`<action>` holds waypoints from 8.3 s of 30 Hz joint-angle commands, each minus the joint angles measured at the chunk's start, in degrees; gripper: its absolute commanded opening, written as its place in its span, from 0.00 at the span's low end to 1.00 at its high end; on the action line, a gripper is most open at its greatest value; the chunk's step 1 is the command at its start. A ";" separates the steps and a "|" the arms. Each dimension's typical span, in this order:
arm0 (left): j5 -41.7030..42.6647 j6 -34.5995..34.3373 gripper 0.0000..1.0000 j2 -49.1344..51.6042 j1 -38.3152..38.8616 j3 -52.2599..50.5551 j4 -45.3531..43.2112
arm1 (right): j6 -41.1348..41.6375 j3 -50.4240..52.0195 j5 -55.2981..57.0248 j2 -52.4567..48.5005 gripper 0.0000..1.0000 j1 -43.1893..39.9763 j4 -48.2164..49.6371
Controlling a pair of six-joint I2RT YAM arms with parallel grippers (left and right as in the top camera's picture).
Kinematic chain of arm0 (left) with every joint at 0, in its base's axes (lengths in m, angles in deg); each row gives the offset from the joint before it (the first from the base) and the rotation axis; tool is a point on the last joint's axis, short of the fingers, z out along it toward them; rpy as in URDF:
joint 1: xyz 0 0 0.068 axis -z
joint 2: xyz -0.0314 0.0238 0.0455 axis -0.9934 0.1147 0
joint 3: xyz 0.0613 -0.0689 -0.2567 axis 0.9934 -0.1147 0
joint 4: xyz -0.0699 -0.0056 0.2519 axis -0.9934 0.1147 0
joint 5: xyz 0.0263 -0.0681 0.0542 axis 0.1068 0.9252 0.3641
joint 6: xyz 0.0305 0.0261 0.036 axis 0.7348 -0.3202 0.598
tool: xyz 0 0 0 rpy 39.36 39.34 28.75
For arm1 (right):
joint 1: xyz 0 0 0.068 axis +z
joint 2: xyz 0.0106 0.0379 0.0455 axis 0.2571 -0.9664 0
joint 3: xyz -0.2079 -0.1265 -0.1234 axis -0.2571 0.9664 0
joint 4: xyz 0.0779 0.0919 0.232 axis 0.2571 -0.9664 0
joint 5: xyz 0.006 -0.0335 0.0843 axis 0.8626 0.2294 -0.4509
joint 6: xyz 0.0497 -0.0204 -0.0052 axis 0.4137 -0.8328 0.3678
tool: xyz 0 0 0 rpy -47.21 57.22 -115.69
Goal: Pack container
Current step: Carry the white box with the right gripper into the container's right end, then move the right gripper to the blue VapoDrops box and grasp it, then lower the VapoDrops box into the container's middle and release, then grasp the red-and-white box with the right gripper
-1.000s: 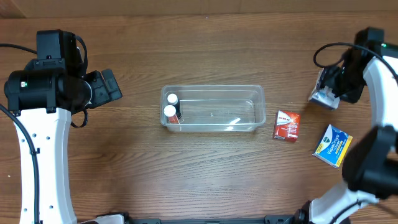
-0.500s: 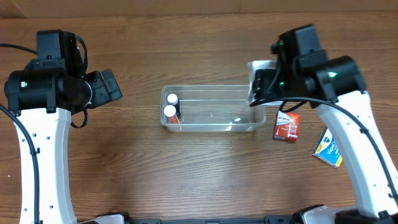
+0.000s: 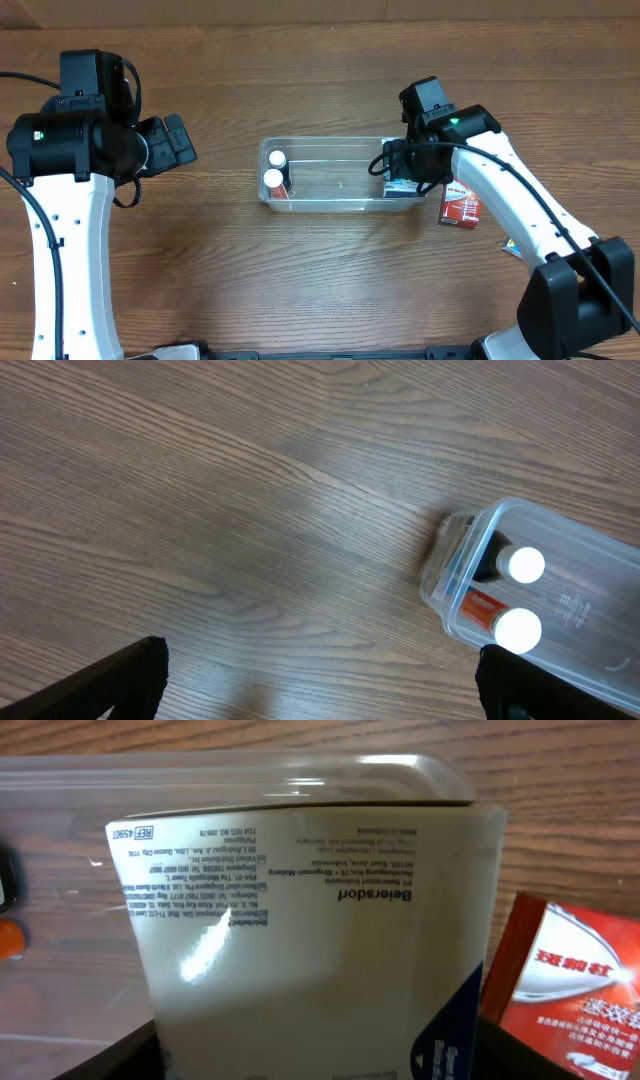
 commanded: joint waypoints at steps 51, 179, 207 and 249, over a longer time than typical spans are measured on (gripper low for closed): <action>-1.62 1.29 1.00 0.07 0.02 -0.26 -0.39 | 1.62 13.38 1.97 15.28 1.00 -46.40 -1.46; -1.66 1.36 1.00 0.07 0.07 -0.26 0.33 | 6.45 -9.40 -0.72 -5.70 0.82 9.62 -0.72; -2.05 2.62 1.00 0.07 0.07 -0.26 0.66 | 6.40 -17.38 13.38 1.46 1.00 7.32 -5.81; -2.03 2.60 1.00 0.07 0.07 -0.26 1.55 | -7.43 17.70 -0.37 -4.44 1.00 -19.39 12.15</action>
